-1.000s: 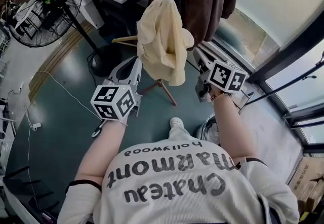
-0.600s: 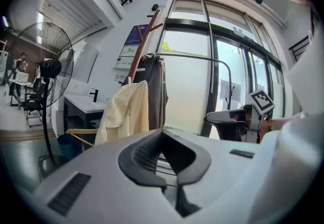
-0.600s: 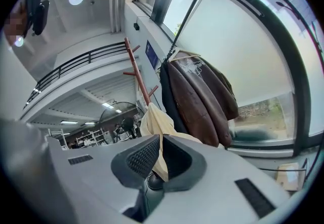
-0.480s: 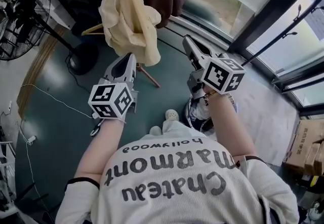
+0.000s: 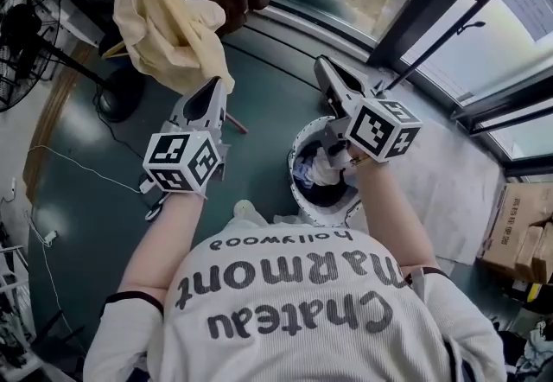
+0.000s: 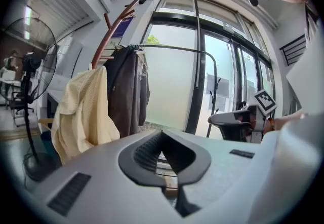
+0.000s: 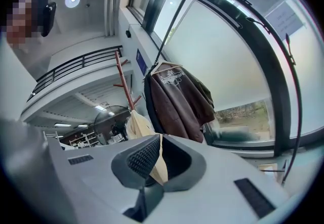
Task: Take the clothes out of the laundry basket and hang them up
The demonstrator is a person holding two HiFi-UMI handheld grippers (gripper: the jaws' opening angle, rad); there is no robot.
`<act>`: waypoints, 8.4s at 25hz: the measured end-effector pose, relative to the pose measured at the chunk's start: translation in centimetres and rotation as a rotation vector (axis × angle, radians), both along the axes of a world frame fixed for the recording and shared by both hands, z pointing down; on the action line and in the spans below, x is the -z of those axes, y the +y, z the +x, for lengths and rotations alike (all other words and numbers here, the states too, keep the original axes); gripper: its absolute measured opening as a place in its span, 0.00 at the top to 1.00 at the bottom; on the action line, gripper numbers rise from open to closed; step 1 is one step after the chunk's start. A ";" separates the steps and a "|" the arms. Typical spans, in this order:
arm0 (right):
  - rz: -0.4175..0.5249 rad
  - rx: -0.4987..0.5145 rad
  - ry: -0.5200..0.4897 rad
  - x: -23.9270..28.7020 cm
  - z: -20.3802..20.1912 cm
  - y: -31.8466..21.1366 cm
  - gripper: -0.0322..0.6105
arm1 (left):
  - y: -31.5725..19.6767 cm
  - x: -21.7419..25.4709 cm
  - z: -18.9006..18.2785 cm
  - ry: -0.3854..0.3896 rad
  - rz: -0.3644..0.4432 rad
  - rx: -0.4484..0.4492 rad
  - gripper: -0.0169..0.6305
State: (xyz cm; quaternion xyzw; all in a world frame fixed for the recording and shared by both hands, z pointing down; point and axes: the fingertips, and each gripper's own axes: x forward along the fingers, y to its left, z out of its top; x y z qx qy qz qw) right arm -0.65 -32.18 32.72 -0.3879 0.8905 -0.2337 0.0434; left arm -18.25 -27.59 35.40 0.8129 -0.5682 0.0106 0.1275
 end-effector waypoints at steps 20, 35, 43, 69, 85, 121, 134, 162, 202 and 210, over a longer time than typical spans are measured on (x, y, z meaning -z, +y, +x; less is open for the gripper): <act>-0.209 -0.011 0.113 -14.1 21.3 1.9 0.89 | 1.3 -12.1 23.0 0.030 -0.157 -0.062 0.96; -0.574 -0.190 0.232 -34.5 26.0 8.0 0.89 | 4.3 -29.1 25.4 -0.016 -0.435 -0.237 0.95; -0.727 -0.266 0.307 -43.3 30.5 12.2 0.89 | 6.0 -34.3 28.2 -0.032 -0.523 -0.308 0.82; -0.833 -0.391 0.557 -49.6 36.2 13.3 0.88 | 6.6 -36.3 29.2 -0.053 -0.576 -0.349 0.82; -0.448 -0.044 0.246 -23.0 29.7 8.3 0.90 | 6.0 -27.8 29.9 -0.060 -0.486 -0.448 0.75; -0.320 0.067 0.325 -13.3 24.0 3.7 0.77 | 9.2 -2.6 31.4 0.065 -0.288 -1.267 0.95; -0.474 0.352 0.188 -23.0 20.6 15.0 0.55 | 7.8 7.5 32.0 -0.011 -0.065 -1.282 0.95; -0.032 0.094 0.393 -9.5 26.9 9.7 0.90 | -1.7 -1.9 24.3 -0.197 -0.149 -0.662 0.42; -0.280 0.560 0.211 -14.8 20.6 17.9 0.90 | 9.5 -0.7 37.0 -0.161 -0.169 -1.318 0.93; -0.268 0.335 0.299 -14.5 26.3 14.7 0.77 | 10.4 0.8 35.7 -0.141 -0.151 -1.343 0.93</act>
